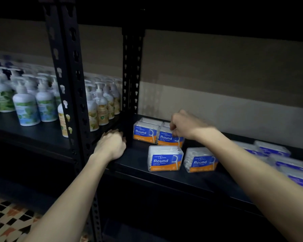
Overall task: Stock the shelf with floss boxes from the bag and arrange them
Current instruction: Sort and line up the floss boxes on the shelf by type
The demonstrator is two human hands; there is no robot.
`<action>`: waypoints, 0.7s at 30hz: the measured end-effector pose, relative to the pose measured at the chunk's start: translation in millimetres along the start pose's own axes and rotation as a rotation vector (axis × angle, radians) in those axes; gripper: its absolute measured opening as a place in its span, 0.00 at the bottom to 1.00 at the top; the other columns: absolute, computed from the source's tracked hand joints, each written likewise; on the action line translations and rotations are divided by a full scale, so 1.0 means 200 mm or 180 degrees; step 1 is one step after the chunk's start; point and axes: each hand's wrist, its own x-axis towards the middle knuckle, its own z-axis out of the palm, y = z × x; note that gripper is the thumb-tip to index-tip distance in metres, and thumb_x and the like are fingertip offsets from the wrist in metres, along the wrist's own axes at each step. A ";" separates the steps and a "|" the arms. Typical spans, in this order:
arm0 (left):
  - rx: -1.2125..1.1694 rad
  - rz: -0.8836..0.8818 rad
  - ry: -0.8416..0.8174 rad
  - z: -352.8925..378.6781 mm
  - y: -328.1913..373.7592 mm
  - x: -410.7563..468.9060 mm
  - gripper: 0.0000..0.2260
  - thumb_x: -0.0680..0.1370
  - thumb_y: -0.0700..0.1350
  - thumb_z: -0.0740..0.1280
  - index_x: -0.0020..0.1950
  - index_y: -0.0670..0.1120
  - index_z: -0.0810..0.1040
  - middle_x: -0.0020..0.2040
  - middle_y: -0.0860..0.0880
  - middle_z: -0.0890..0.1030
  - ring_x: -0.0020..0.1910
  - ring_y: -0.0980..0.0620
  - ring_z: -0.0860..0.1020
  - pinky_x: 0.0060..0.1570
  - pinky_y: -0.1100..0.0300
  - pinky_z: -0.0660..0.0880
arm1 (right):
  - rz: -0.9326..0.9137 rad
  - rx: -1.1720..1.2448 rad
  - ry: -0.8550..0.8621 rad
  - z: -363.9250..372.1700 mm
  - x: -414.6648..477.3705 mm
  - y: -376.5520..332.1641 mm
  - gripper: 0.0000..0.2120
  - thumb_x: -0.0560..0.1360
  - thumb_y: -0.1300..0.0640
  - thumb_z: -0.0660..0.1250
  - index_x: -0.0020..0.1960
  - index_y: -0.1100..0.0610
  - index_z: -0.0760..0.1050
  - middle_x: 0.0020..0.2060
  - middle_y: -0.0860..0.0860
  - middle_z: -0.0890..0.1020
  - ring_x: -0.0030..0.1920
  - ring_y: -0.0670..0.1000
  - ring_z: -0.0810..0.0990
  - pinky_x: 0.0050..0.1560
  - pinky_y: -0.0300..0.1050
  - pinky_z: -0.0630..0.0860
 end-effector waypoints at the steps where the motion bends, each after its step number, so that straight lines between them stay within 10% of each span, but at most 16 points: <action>1: -0.0002 0.0004 0.0010 0.00 0.00 0.00 0.16 0.82 0.49 0.57 0.64 0.44 0.77 0.70 0.43 0.73 0.70 0.41 0.69 0.69 0.50 0.66 | -0.0008 -0.0025 0.0017 0.01 0.00 0.01 0.10 0.74 0.58 0.72 0.56 0.56 0.80 0.58 0.56 0.76 0.57 0.57 0.77 0.55 0.49 0.76; 10: -0.0006 -0.0034 0.0058 0.00 0.01 -0.01 0.16 0.82 0.48 0.58 0.63 0.44 0.77 0.68 0.43 0.74 0.68 0.40 0.70 0.66 0.51 0.67 | -0.0409 0.0551 0.0117 -0.09 -0.08 -0.04 0.16 0.73 0.41 0.71 0.52 0.52 0.82 0.47 0.50 0.84 0.49 0.51 0.82 0.49 0.44 0.77; 13: -0.0034 -0.0061 0.0060 0.00 0.01 -0.01 0.16 0.81 0.49 0.58 0.64 0.45 0.77 0.68 0.43 0.75 0.68 0.40 0.71 0.66 0.50 0.68 | -0.0807 0.0520 -0.0745 -0.18 -0.21 -0.13 0.27 0.62 0.35 0.77 0.56 0.47 0.81 0.44 0.40 0.83 0.45 0.42 0.81 0.47 0.38 0.76; 21: -0.0043 -0.0074 0.0041 -0.01 0.01 -0.02 0.17 0.81 0.49 0.57 0.65 0.44 0.76 0.69 0.43 0.74 0.70 0.41 0.69 0.69 0.51 0.64 | -0.0716 -0.0027 -0.0118 0.01 -0.09 -0.25 0.19 0.67 0.50 0.78 0.56 0.52 0.79 0.45 0.51 0.74 0.51 0.58 0.79 0.50 0.50 0.78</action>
